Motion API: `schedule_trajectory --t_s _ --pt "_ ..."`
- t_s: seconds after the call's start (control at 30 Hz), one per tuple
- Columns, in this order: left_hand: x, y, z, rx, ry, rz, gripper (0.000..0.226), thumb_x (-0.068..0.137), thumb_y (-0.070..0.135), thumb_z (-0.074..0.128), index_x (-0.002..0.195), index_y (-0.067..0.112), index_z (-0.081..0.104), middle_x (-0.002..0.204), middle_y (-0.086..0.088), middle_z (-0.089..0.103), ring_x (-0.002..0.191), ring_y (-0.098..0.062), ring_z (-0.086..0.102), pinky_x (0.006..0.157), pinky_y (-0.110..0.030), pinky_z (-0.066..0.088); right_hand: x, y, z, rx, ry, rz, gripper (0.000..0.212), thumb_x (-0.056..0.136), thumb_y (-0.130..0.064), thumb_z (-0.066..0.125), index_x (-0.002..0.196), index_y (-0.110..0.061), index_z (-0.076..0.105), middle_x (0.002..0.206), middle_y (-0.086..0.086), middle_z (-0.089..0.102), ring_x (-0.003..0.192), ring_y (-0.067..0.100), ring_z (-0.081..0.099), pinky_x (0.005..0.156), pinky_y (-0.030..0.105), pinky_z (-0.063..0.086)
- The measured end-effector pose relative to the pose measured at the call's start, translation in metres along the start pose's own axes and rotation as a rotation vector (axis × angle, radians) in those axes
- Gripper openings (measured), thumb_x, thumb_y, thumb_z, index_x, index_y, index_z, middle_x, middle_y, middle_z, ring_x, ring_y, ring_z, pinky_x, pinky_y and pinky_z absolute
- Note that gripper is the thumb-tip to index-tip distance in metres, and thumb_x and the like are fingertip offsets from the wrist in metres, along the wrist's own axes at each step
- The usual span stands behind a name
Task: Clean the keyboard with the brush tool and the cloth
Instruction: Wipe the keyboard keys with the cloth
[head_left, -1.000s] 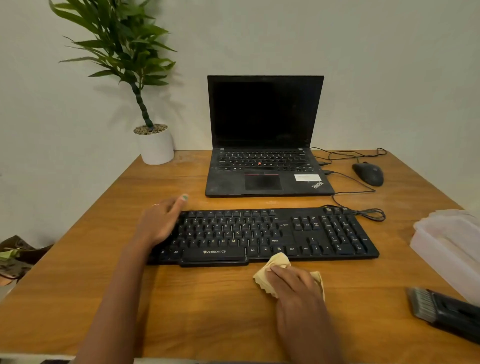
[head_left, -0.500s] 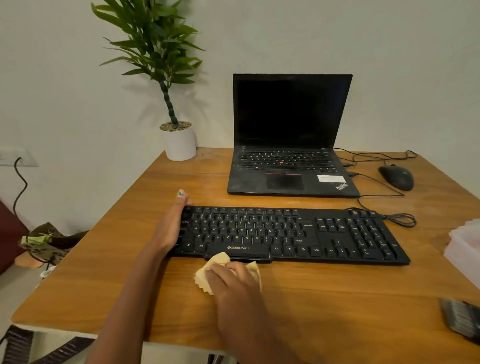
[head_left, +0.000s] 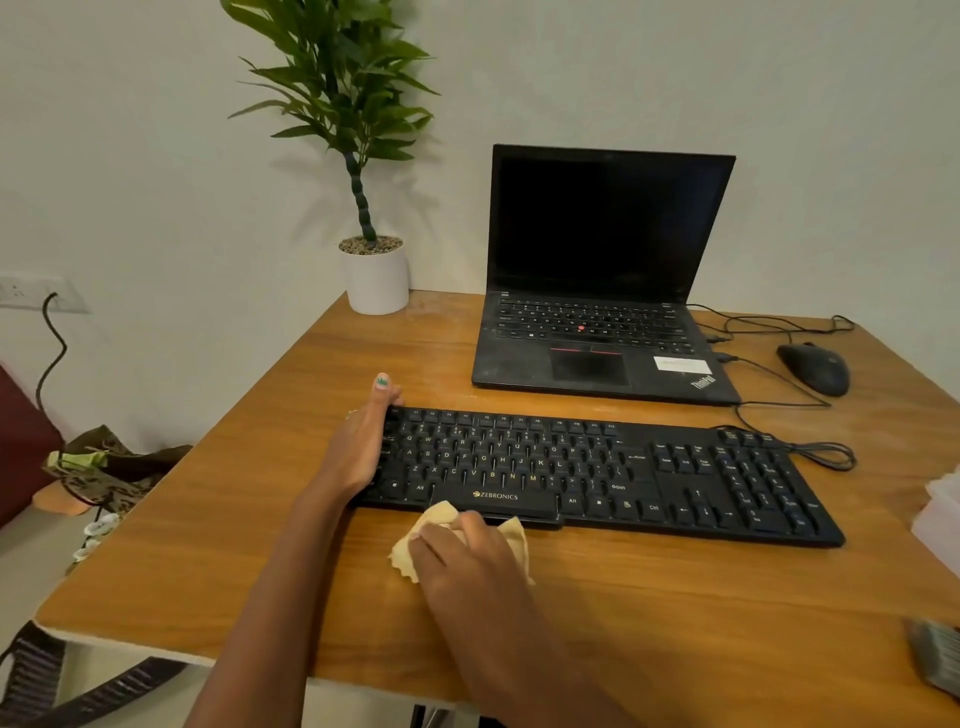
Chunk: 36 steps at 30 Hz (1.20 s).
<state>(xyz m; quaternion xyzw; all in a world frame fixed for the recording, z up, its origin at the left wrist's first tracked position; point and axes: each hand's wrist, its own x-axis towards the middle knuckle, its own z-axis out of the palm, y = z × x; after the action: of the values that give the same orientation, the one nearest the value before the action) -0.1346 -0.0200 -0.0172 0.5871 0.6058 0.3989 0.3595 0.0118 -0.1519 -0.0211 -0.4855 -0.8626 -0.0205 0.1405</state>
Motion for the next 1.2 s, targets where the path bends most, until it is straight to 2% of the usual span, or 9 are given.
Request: schedule_trajectory --t_s 0.23,0.43,0.57,0.73,0.87,0.93,1.0,1.1,1.2 --pt "0.002 -0.001 -0.002 -0.008 -0.009 0.011 0.109 0.062 0.098 0.002 0.137 0.034 0.050 0.143 0.004 0.050 0.130 -0.019 0.045 0.112 -0.042 0.026 0.022 -0.007 0.000 -0.078 0.088 -0.136 0.032 0.078 -0.010 0.047 0.100 -0.014 0.069 0.097 -0.002 0.068 0.083 0.017 0.055 0.064 0.028 0.048" --pt "0.004 -0.004 0.000 0.097 -0.011 0.045 0.108 0.069 0.093 -0.004 0.140 0.030 0.049 0.144 0.003 0.050 0.138 -0.022 0.039 0.118 -0.054 0.013 0.014 -0.002 -0.011 -0.071 0.027 -0.095 0.029 0.051 -0.020 0.085 0.077 -0.018 0.073 0.074 -0.005 0.068 0.071 0.016 0.055 0.054 0.026 0.044" --pt "0.004 -0.007 0.002 0.133 -0.006 0.076 0.078 0.094 0.063 -0.002 0.141 0.025 0.048 0.144 0.000 0.049 0.138 -0.022 0.037 0.120 -0.050 0.006 0.022 -0.004 -0.011 -0.057 -0.009 -0.200 0.025 0.077 -0.008 0.051 0.094 -0.015 0.068 0.092 -0.003 0.067 0.081 0.017 0.051 0.063 0.029 0.043" --pt "-0.002 -0.004 0.000 -0.037 -0.002 0.043 0.087 0.086 0.079 0.003 0.138 0.026 0.049 0.140 0.002 0.053 0.132 -0.018 0.044 0.115 -0.043 0.026 0.020 0.020 -0.034 0.421 -0.095 -0.048 0.053 0.086 0.007 0.038 0.127 -0.021 0.056 0.125 -0.012 0.055 0.109 0.011 0.041 0.094 0.032 0.037" --pt "-0.029 0.003 0.004 0.032 0.136 -0.039 0.054 0.090 0.069 0.019 0.118 0.036 0.053 0.118 0.008 0.060 0.118 -0.019 0.051 0.091 -0.029 0.044 0.011 0.061 -0.069 0.653 0.042 0.238 0.051 0.091 0.001 0.043 0.110 -0.045 0.054 0.112 -0.030 0.046 0.103 -0.008 0.044 0.090 0.020 0.048" --pt "-0.057 0.003 0.013 0.226 0.287 -0.053 0.065 0.091 0.067 0.034 0.145 0.032 0.034 0.147 0.008 0.039 0.143 -0.023 0.027 0.114 -0.050 0.030 0.013 0.079 -0.083 0.724 0.086 0.295 0.047 0.090 0.000 0.047 0.103 -0.045 0.055 0.114 -0.020 0.052 0.090 -0.005 0.051 0.062 0.009 0.048" --pt "-0.090 0.007 0.032 0.345 0.356 -0.004 0.067 0.094 0.058 0.039 0.151 0.029 0.021 0.153 0.016 0.017 0.142 -0.008 -0.001 0.119 -0.040 0.000 0.020 0.092 -0.094 0.744 0.107 0.275 0.049 0.089 0.002 0.049 0.097 -0.045 0.058 0.105 -0.022 0.057 0.077 -0.008 0.055 0.052 0.006 0.043" --pt "-0.126 0.025 0.067 0.538 0.199 0.216 0.074 0.088 0.066 0.022 0.153 0.030 0.013 0.156 0.019 0.004 0.142 0.001 -0.006 0.112 -0.030 -0.019 0.040 0.102 -0.105 0.768 0.140 0.195 0.048 0.087 0.005 0.048 0.097 -0.039 0.064 0.099 -0.022 0.062 0.082 -0.013 0.057 0.060 0.006 0.044" --pt "-0.121 0.027 0.084 0.622 -0.028 0.339 0.074 0.093 0.065 0.029 0.155 0.030 0.007 0.160 0.016 0.004 0.146 -0.004 -0.004 0.119 -0.040 -0.010 0.075 0.100 -0.099 0.647 0.102 0.103 0.042 0.088 0.002 0.051 0.108 -0.030 0.067 0.109 -0.014 0.065 0.099 -0.002 0.057 0.080 0.014 0.047"
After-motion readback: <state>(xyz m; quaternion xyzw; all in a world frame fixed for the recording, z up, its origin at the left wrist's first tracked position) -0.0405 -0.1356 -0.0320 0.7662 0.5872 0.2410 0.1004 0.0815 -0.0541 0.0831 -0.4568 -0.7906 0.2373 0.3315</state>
